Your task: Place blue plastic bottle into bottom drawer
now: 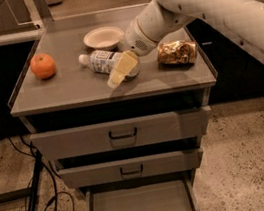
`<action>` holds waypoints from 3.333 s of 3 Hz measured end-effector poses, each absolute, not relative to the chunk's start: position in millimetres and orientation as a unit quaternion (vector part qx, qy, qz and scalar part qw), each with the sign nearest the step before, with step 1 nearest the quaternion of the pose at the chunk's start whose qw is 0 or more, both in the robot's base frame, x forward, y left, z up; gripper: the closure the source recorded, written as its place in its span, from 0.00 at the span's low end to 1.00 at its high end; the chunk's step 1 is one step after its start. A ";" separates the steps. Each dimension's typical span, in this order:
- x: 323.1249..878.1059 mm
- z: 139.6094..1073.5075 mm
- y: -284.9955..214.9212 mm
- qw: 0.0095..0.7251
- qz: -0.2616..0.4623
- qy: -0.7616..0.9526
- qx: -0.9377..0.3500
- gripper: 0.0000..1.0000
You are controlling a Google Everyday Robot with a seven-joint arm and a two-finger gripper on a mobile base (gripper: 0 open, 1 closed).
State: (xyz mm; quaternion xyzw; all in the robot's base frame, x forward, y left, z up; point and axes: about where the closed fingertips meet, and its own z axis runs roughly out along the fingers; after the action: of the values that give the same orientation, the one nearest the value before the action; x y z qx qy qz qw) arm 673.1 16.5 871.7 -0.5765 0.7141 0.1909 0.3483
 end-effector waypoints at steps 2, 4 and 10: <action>690.6 839.4 29.0 0.337 0.174 0.725 -0.575 0.03; 690.6 839.3 29.1 0.337 0.174 0.725 -0.575 0.23; 648.2 843.6 20.4 0.355 0.173 0.721 -0.570 1.00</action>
Offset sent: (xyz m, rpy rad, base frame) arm 0.0267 0.0135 -0.0469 -0.0607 -0.0017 -0.0456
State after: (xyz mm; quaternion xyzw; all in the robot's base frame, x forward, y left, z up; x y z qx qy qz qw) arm 648.2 20.4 843.6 -0.5695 0.7210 0.1731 0.3547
